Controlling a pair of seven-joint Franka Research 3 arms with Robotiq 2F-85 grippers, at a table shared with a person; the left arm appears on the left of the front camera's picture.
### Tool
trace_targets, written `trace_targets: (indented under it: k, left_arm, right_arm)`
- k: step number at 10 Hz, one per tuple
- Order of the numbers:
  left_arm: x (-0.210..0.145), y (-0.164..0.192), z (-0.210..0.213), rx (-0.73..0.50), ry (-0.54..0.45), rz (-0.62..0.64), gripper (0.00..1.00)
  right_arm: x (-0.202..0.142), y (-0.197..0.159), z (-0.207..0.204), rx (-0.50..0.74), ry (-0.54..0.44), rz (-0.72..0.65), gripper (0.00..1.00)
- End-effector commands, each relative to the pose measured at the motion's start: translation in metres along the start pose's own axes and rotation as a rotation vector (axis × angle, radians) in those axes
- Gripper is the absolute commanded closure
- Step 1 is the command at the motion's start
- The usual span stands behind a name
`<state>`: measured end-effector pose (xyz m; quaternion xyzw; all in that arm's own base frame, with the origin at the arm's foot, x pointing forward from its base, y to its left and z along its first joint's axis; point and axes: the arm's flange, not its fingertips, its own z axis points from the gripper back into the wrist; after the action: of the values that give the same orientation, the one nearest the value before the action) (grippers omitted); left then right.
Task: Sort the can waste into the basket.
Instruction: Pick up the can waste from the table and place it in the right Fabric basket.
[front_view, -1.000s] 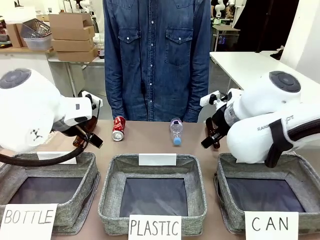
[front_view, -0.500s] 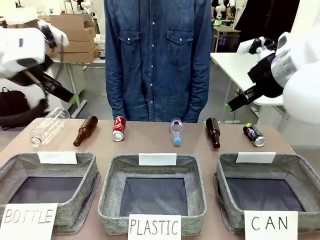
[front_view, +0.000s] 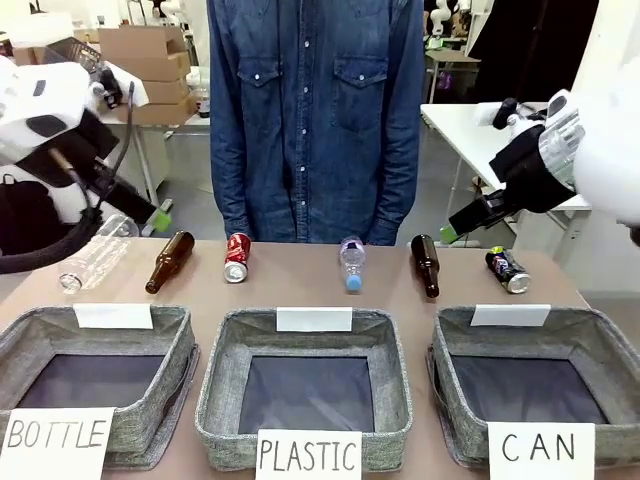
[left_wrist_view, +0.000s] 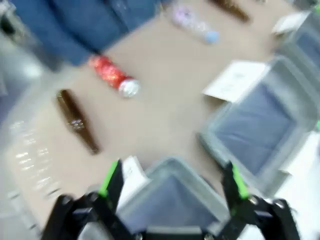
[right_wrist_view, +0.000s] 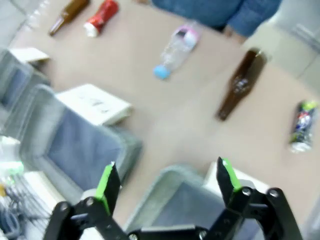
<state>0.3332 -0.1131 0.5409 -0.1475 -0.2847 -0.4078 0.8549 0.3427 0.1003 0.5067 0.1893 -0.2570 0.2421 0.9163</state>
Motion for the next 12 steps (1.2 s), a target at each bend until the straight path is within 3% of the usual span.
trace_targets:
  k: [1, 3, 4, 5, 6, 7, 8, 9, 10, 12]
  left_arm:
    - [-0.024, 0.054, 0.034, -0.462, 0.095, 0.165, 0.0]
    - [-0.064, 0.093, 0.047, -0.561, -0.037, 0.397, 0.0]
    - [-0.086, 0.111, 0.057, -0.598, -0.18, 0.556, 0.0]
    - [-0.113, 0.13, 0.069, -0.644, -0.395, 0.733, 0.0]
    - [-0.13, 0.137, 0.074, -0.651, -0.523, 0.845, 0.0]
    - [-0.139, 0.138, 0.074, -0.688, -0.655, 0.92, 0.0]
    - [-0.143, 0.14, 0.07, -0.687, -0.721, 1.019, 0.0]
    - [-0.131, 0.136, 0.061, -0.52, -0.654, 1.086, 0.0]
    - [-0.162, 0.159, 0.085, -0.697, -0.532, 0.891, 0.0]
    - [-0.162, 0.159, 0.085, -0.697, -0.532, 0.891, 0.0]
  right_arm:
    - [-0.011, -0.05, 0.047, 0.487, 0.062, -0.492, 0.0]
    - [-0.035, -0.091, 0.073, 0.704, -0.008, -0.679, 0.0]
    - [-0.046, -0.109, 0.082, 0.774, -0.045, -0.751, 0.0]
    - [-0.056, -0.129, 0.089, 0.852, -0.102, -0.837, 0.0]
    - [-0.063, -0.14, 0.095, 0.917, -0.162, -0.885, 0.0]
    - [-0.066, -0.143, 0.099, 0.961, -0.2, -0.889, 0.0]
    - [-0.062, -0.141, 0.096, 0.912, -0.235, -0.902, 0.0]
    - [-0.053, -0.129, 0.081, 0.738, -0.26, -0.836, 0.0]
    - [-0.077, -0.158, 0.102, 0.939, -0.179, -0.841, 0.0]
    - [-0.077, -0.158, 0.102, 0.939, -0.179, -0.841, 0.0]
